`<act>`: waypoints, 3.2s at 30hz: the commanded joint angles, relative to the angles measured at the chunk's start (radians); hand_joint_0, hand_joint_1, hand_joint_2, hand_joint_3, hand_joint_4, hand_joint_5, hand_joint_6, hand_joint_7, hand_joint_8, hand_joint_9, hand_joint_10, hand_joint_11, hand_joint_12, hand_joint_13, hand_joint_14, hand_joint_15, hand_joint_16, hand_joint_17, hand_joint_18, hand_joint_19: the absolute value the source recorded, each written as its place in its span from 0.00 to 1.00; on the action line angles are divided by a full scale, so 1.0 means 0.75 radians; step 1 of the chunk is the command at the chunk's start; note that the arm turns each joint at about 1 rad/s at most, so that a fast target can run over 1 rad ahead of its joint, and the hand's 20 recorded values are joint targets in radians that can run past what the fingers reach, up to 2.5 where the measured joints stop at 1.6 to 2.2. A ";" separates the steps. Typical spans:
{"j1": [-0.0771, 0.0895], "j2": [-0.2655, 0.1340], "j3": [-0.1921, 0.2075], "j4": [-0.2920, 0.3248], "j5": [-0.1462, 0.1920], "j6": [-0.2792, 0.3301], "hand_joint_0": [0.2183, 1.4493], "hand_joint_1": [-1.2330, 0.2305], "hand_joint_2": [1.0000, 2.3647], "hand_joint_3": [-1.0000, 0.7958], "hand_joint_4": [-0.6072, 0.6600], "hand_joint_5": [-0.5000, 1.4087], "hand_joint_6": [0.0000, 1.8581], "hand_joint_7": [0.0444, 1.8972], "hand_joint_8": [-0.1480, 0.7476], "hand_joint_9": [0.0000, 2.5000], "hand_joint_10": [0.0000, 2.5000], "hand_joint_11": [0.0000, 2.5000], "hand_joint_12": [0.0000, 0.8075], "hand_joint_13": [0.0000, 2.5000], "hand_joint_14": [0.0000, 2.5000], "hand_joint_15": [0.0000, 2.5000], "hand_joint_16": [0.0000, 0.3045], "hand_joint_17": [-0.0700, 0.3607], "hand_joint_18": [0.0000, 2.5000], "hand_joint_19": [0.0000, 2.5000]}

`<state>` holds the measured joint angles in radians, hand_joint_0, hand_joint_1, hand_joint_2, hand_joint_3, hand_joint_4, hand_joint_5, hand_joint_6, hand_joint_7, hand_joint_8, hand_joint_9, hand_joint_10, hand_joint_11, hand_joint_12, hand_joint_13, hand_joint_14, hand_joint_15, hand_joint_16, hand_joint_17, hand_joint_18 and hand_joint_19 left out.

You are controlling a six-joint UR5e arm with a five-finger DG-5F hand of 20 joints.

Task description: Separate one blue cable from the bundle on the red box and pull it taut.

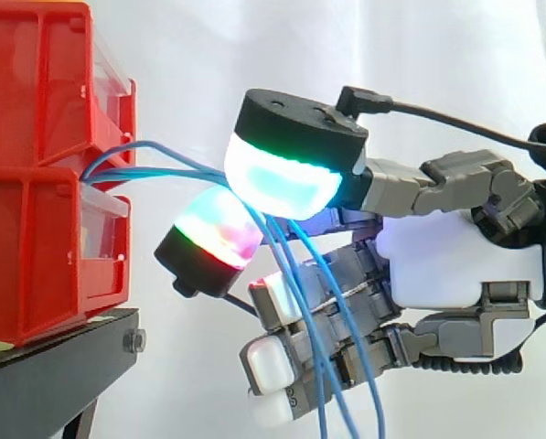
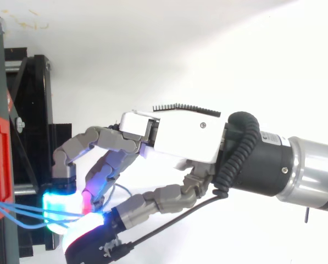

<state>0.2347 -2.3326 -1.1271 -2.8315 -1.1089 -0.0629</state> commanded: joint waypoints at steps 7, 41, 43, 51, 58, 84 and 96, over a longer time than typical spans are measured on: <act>0.000 0.001 -0.001 -0.006 0.002 0.008 0.29 0.28 0.00 0.28 0.53 0.18 0.50 0.48 0.54 0.48 0.00 0.34 0.50 0.42 0.01 0.21 0.14 0.39 0.37 0.16; -0.010 0.001 0.004 -0.013 -0.002 0.018 0.23 0.42 0.00 0.28 0.51 0.19 0.49 0.48 0.56 0.52 0.00 0.35 0.52 0.44 0.01 0.24 0.16 0.41 0.41 0.18; -0.010 0.003 0.004 -0.017 -0.002 0.018 0.23 0.49 0.00 0.28 0.52 0.19 0.49 0.48 0.56 0.53 0.00 0.35 0.52 0.44 0.01 0.24 0.16 0.42 0.41 0.18; -0.010 0.003 0.004 -0.017 -0.002 0.018 0.28 0.45 0.00 0.32 0.54 0.19 0.49 0.47 0.58 0.54 0.00 0.35 0.56 0.45 0.01 0.23 0.18 0.45 0.43 0.17; -0.010 0.001 0.004 -0.017 -0.002 0.018 0.31 0.33 0.00 0.43 0.53 0.19 0.49 0.49 0.60 0.53 0.00 0.35 0.55 0.46 0.01 0.23 0.18 0.45 0.44 0.16; -0.014 0.001 0.004 -0.045 -0.006 0.027 0.29 0.50 0.00 0.31 0.54 0.19 0.49 0.45 0.60 0.55 0.00 0.38 0.56 0.46 0.01 0.24 0.17 0.43 0.44 0.18; -0.014 0.003 0.006 -0.045 -0.006 0.027 0.35 0.29 0.01 0.44 0.51 0.19 0.50 0.54 0.59 0.53 0.00 0.38 0.53 0.46 0.01 0.25 0.15 0.41 0.43 0.19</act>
<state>0.2233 -2.3309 -1.1231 -2.8655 -1.1136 -0.0430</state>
